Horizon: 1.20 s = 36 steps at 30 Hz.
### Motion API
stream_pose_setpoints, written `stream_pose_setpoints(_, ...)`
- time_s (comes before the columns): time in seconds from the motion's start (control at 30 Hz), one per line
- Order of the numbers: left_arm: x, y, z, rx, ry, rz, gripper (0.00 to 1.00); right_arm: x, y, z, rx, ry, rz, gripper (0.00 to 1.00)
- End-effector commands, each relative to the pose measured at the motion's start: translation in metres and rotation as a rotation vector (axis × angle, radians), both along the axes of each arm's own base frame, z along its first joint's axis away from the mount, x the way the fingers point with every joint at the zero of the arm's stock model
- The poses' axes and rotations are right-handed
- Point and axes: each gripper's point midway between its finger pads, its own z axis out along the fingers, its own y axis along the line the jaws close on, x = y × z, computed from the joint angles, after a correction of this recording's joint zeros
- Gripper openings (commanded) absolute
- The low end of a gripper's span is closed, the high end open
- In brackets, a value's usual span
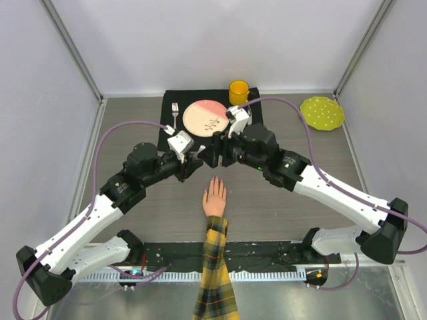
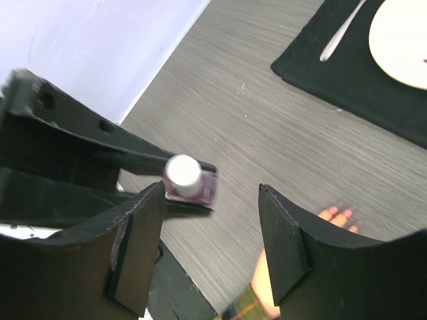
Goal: Paint the nails
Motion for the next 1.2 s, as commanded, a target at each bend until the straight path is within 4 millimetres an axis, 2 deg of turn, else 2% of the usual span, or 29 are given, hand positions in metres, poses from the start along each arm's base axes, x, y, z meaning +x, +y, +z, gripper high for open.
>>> stream_pose_setpoints(0.0, 0.006, 0.004, 0.012, -0.012, -0.068, 0.034, 0.00, 0.020, 0.005, 0.019, 0.005, -0.027, -0.145, 0.61)
stream_pose_setpoints(0.07, 0.005, 0.004, 0.011, -0.017, -0.064, 0.034, 0.00, 0.022, 0.009, 0.019, 0.000, -0.025, -0.155, 0.52)
stream_pose_setpoints(0.37, 0.000, 0.002, 0.018, -0.060, -0.049, 0.018, 0.00, 0.020, 0.021, 0.021, 0.029, -0.015, -0.119, 0.32)
stream_pose_setpoints(0.53, -0.009, -0.004, 0.028, -0.105, -0.033, -0.025, 0.00, 0.006, 0.029, 0.018, 0.053, -0.010, -0.023, 0.09)
stream_pose_setpoints(0.57, -0.013, -0.006, 0.029, -0.112, -0.028, -0.048, 0.00, 0.005, 0.029, 0.018, 0.054, -0.014, -0.016, 0.01)
stream_pose_setpoints(0.6, -0.018, -0.009, 0.033, -0.123, -0.024, -0.076, 0.00, 0.001, 0.029, 0.018, 0.056, -0.012, 0.017, 0.01)
stream_pose_setpoints(0.67, -0.043, -0.021, 0.039, -0.148, -0.003, -0.230, 0.00, -0.011, 0.029, 0.018, 0.062, -0.036, 0.116, 0.01)
stream_pose_setpoints(0.7, -0.055, -0.024, 0.043, -0.162, 0.004, -0.303, 0.00, -0.008, 0.023, 0.018, 0.066, -0.049, 0.145, 0.01)
stream_pose_setpoints(0.73, -0.072, -0.028, 0.049, -0.184, 0.016, -0.401, 0.00, -0.034, 0.029, 0.016, 0.106, -0.046, 0.331, 0.01)
stream_pose_setpoints(0.77, -0.106, -0.031, 0.057, -0.213, 0.032, -0.586, 0.00, -0.045, 0.025, 0.022, 0.139, -0.068, 0.417, 0.01)
stream_pose_setpoints(0.8, -0.122, -0.031, 0.067, -0.243, 0.011, -0.684, 0.00, -0.058, 0.025, 0.034, 0.197, -0.105, 0.525, 0.01)
stream_pose_setpoints(0.83, -0.135, -0.030, 0.069, -0.262, 0.022, -0.752, 0.00, -0.070, 0.020, 0.029, 0.210, -0.091, 0.606, 0.01)
stream_pose_setpoints(0.87, -0.151, -0.027, 0.074, -0.287, 0.048, -0.831, 0.00, -0.092, 0.017, 0.032, 0.226, -0.087, 0.731, 0.01)
stream_pose_setpoints(0.9, -0.156, -0.025, 0.083, -0.308, 0.010, -0.859, 0.00, -0.097, 0.015, 0.032, 0.223, -0.095, 0.763, 0.01)
stream_pose_setpoints(0.97, -0.159, -0.024, 0.083, -0.308, 0.014, -0.871, 0.00, -0.103, 0.013, 0.031, 0.215, -0.088, 0.792, 0.01)
stream_pose_setpoints(1.17, -0.133, -0.031, 0.075, -0.286, 0.029, -0.733, 0.00, -0.092, 0.010, 0.024, 0.158, -0.096, 0.723, 0.01)
